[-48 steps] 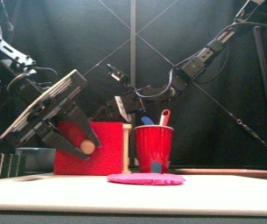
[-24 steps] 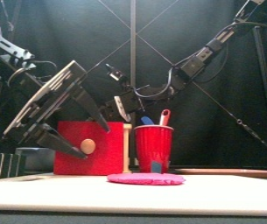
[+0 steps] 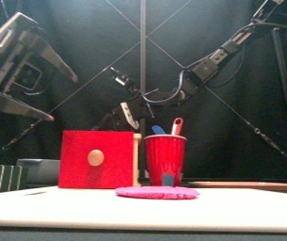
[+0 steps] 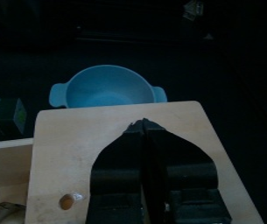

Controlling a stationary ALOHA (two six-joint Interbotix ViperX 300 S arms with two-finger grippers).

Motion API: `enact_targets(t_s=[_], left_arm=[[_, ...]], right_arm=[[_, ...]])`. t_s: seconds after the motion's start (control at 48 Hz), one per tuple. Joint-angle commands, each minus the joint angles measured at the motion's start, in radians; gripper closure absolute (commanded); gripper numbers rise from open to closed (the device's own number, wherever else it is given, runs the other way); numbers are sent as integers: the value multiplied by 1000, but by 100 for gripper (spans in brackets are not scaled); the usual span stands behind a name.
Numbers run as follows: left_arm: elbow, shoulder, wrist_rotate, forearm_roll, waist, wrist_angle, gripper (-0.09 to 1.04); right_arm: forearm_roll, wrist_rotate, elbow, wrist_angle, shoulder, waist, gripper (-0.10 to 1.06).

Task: Get the cutter from the drawer then cut the dough then place the extra dough in the bowl
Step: Place the cutter on the board

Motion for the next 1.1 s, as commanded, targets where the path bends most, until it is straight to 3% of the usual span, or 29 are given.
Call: enact_targets(t_s=[0.021, 0.146, 0.271, 0.521, 0.625, 0.771, 0.938, 1.104], left_arm=[[41, -110, 23, 29, -12, -54, -2], [104, -213, 132, 121, 2, -176, -2], [152, -268, 285, 232, 98, -267, -2], [181, -287, 528, 394, 342, -287, -2], [181, -291, 575, 466, 423, -295, -2], [179, -305, 604, 577, 526, -296, -2], [183, -327, 595, 712, 614, -296, -2], [186, -344, 604, 778, 634, -296, -2]], right_arm=[[3, 6, -21, -3, -74, 17, 91], [3, 11, -11, 23, -129, 41, 91], [0, 12, -2, 101, -210, 75, 86], [11, 14, 23, 367, -322, 147, 51], [48, 15, 17, 508, -347, 175, 34], [126, 15, -3, 630, -347, 195, 20], [155, 17, -18, 701, -319, 196, 18], [150, 14, -41, 715, -273, 195, 18]])
